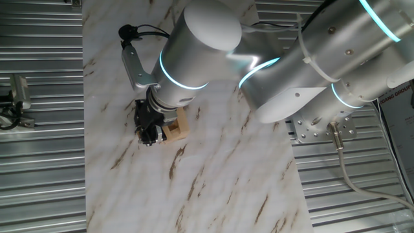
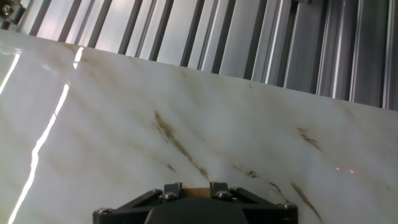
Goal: Play Jenga
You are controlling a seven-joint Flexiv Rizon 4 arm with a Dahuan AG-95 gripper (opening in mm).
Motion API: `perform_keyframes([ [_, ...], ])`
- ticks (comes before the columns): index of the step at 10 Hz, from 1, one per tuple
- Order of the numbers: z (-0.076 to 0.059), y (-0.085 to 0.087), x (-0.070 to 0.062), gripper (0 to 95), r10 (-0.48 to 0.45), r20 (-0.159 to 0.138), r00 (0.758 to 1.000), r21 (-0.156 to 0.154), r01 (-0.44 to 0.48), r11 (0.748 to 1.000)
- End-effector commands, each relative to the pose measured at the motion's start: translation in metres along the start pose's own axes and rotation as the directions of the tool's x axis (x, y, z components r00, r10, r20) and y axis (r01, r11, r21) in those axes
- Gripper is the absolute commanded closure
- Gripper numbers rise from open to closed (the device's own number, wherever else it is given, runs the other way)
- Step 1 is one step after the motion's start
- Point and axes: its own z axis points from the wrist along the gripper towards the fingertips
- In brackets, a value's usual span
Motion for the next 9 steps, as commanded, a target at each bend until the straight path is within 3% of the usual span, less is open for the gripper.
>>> perform_keyframes([
  [1,-0.0002,0.0004,-0.0003,95.0,0.002,0.001,1.000,-0.001,-0.002,1.000],
  [9,0.0023,0.0008,-0.0028,95.0,0.004,0.006,1.000,-0.001,-0.004,1.000],
])
